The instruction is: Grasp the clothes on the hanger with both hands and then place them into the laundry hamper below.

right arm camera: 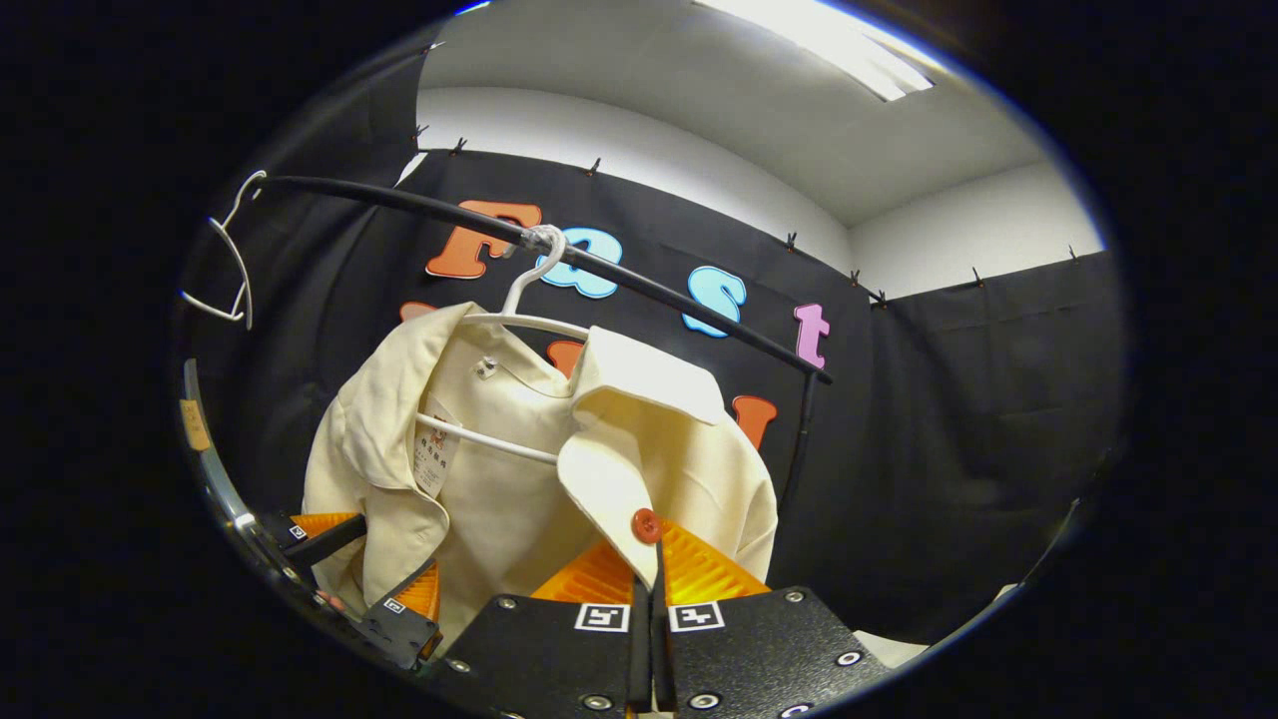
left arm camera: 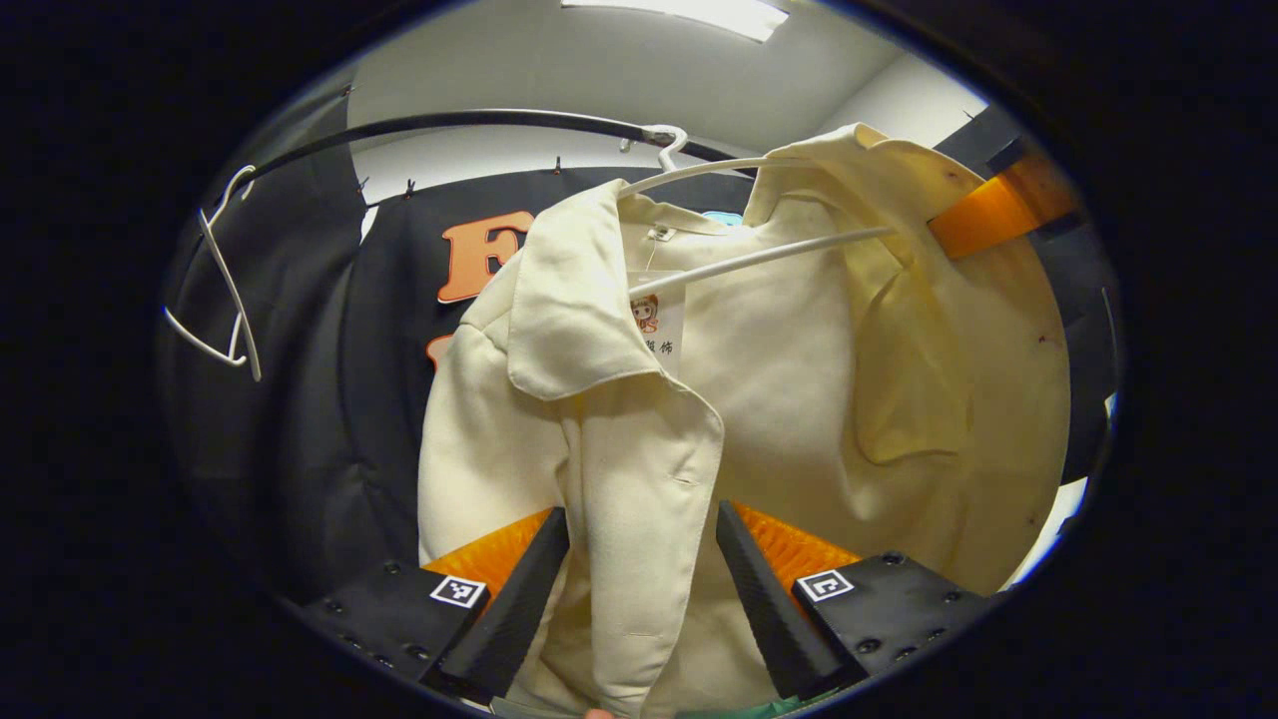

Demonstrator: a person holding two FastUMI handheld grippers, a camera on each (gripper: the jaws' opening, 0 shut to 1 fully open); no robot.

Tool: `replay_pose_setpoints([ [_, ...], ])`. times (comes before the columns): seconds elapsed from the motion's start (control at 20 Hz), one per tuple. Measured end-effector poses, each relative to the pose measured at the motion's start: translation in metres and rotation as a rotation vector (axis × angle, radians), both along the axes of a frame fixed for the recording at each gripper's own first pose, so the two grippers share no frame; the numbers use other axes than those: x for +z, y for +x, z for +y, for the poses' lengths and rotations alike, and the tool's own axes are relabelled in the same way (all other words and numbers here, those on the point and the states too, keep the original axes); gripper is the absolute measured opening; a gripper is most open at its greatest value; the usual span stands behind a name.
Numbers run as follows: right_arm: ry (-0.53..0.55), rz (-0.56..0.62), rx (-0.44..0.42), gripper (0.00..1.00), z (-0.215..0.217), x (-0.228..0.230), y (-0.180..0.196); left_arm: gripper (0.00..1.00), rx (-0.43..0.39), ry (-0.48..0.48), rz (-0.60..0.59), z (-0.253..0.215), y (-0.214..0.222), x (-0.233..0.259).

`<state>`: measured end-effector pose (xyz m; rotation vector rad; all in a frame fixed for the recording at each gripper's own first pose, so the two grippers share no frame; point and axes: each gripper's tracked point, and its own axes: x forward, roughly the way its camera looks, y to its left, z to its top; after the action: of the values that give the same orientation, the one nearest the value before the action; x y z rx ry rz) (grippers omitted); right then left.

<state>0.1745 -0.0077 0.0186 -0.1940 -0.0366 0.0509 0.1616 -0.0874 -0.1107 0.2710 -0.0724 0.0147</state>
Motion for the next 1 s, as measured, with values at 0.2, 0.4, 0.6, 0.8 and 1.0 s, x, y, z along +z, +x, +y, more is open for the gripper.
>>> replay_pose_setpoints([
  [0.2, 0.053, 0.003, 0.015, 0.00, -0.001, 0.005, 0.001, 0.97, 0.022, 0.053, -0.027, 0.014, 0.013, -0.004],
  [0.4, 0.070, 0.005, 0.022, 0.00, -0.004, 0.006, 0.000, 0.93, 0.085, 0.106, -0.033, 0.035, 0.033, -0.001],
  [0.6, 0.064, 0.002, 0.021, 0.00, -0.006, 0.008, -0.003, 0.51, 0.034, 0.009, -0.035, 0.043, 0.035, 0.019],
  [0.8, 0.062, -0.008, 0.016, 0.00, -0.007, 0.008, -0.009, 0.12, 0.001, -0.078, -0.020, 0.057, 0.018, 0.043],
  [1.0, 0.038, -0.038, -0.008, 0.00, -0.017, 0.013, -0.018, 0.07, 0.059, -0.093, -0.050, 0.097, -0.011, 0.076],
])
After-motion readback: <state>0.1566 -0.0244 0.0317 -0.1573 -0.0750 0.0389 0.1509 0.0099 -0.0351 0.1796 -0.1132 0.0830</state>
